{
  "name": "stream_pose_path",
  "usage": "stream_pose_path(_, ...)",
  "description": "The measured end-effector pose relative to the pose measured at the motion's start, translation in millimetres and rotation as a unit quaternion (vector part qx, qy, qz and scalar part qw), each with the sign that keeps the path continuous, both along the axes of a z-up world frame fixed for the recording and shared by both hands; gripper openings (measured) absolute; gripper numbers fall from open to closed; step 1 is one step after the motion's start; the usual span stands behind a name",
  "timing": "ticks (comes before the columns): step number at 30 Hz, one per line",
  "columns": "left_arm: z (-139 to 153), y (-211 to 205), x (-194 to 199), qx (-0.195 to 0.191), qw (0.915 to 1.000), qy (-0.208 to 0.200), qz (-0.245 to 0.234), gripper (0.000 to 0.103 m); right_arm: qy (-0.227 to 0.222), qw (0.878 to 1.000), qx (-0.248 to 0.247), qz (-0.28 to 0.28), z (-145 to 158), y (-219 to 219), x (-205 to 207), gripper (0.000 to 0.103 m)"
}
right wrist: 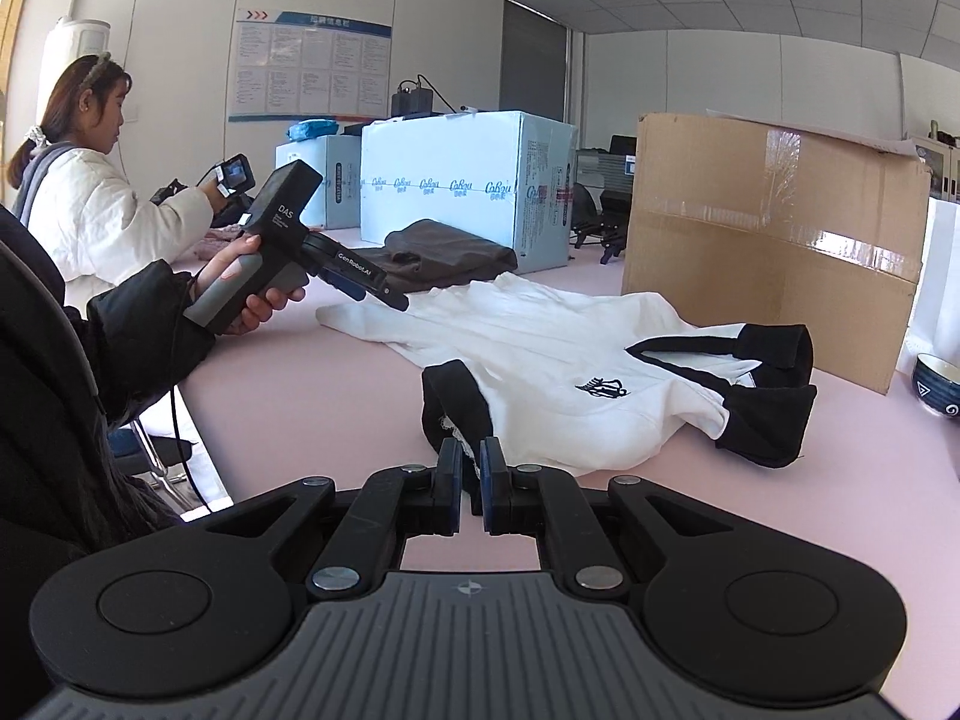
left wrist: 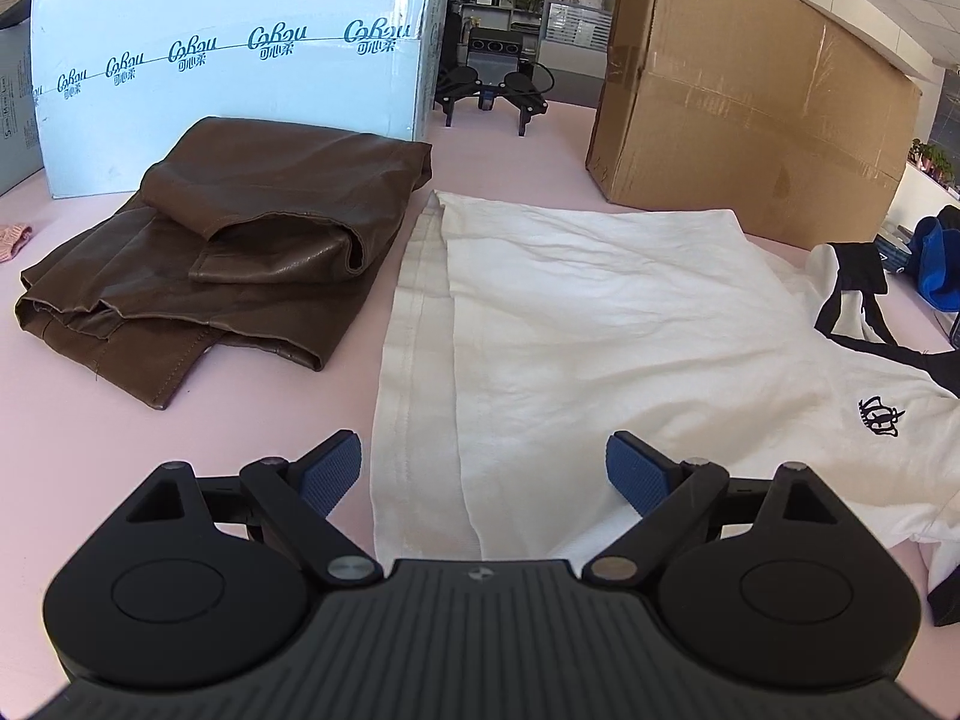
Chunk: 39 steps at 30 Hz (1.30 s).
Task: Fold clothes
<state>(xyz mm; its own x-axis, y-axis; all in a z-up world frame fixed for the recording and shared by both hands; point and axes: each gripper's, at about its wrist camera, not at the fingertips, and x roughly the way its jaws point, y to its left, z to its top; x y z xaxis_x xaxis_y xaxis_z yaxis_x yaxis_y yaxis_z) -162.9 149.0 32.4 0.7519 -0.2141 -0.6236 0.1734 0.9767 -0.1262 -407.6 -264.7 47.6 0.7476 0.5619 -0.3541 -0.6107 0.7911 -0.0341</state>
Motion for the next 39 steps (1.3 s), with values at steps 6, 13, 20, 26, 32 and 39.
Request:
stream_pose_path(6, -4.2, -3.1, -19.2, 0.005, 1.0, 0.0, 0.0, 0.088, -0.012, 1.0, 0.005, 0.013, -0.6, -1.6, 0.7, 0.006)
stream_pose_path(13, -9.1, 11.2, -31.7, -0.02, 0.9997, 0.002, 0.011, 0.093, -0.027, 0.999, 0.001, 0.026, 0.7, 6.1, 10.9, 0.006)
stream_pose_path(20, -10.1, 25.3, -34.6, -0.054, 0.9983, 0.005, 0.023, 0.095, -0.039, 0.999, -0.005, 0.012, 9.1, 19.7, 28.5, 0.054)
stream_pose_path(26, -10.7, 33.6, -36.3, -0.085, 0.996, 0.002, 0.027, 0.097, -0.044, 0.999, 0.004, 0.029, 20.5, 32.1, 48.9, 0.056)
stream_pose_path(32, -11.0, 34.0, -32.8, -0.093, 0.9954, 0.003, 0.021, 0.102, -0.05, 0.998, 0.001, 0.041, 28.4, 43.9, 73.6, 0.067)
stream_pose_path(39, -11.6, 32.8, -29.8, -0.1, 0.9949, 0.004, 0.006, 0.103, -0.042, 0.998, 0.004, 0.036, 36.6, 47.8, 103.9, 0.076)
